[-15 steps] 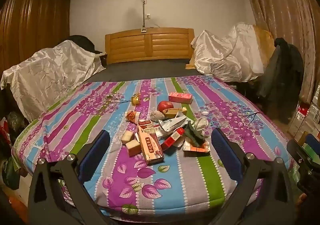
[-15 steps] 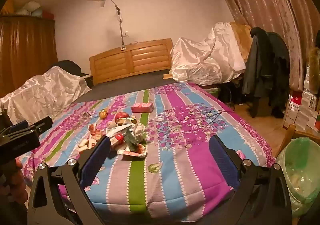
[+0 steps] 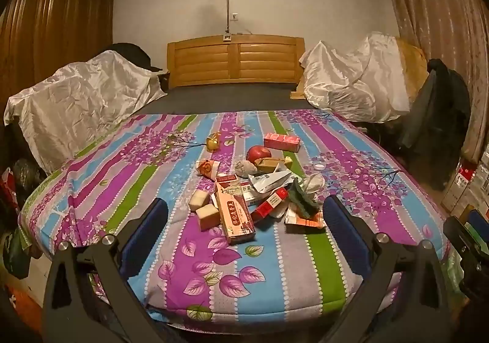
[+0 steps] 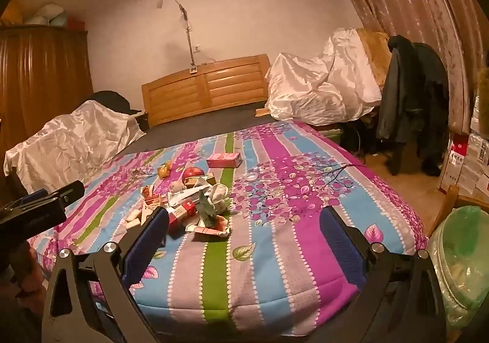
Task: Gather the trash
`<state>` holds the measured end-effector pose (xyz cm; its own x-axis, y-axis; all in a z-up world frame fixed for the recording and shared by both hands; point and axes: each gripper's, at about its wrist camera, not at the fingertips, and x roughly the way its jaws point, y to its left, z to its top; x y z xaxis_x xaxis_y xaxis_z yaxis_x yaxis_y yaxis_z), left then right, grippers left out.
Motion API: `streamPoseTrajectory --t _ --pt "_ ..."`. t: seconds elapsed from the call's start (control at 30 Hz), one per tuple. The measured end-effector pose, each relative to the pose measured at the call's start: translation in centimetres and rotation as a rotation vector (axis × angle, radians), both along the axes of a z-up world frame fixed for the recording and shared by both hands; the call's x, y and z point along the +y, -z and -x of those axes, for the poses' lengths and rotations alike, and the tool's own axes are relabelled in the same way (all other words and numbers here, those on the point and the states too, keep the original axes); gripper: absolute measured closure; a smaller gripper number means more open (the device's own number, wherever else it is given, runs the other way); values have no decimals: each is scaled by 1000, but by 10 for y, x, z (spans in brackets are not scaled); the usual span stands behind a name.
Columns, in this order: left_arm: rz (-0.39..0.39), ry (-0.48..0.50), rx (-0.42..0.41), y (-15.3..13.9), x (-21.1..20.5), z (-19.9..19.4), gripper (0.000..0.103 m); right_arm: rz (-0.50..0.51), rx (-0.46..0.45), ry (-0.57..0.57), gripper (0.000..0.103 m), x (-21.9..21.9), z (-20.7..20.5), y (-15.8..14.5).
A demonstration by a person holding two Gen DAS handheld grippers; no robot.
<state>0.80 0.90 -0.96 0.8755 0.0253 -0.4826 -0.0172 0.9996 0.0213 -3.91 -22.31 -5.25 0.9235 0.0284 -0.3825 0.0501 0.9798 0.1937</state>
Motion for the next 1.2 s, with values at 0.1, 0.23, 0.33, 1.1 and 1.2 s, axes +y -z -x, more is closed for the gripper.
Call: streamPoseTrajectory --t 0.1,0.23,0.33,1.1,1.2 --pt "-6 0 0 -1 -1 0 5 3 1 1 5 0 0 0" --pt "-13 -1 4 -1 -1 0 5 3 4 3 5 0 2 -1" --pt "-18 -1 4 -1 -2 0 5 2 13 5 5 0 -1 2" --pt "-21 8 -27 -4 -5 3 5 -1 12 -2 5 2 -1 5" --pt "-15 7 -18 -3 -3 2 5 -1 19 -9 5 3 -2 4"
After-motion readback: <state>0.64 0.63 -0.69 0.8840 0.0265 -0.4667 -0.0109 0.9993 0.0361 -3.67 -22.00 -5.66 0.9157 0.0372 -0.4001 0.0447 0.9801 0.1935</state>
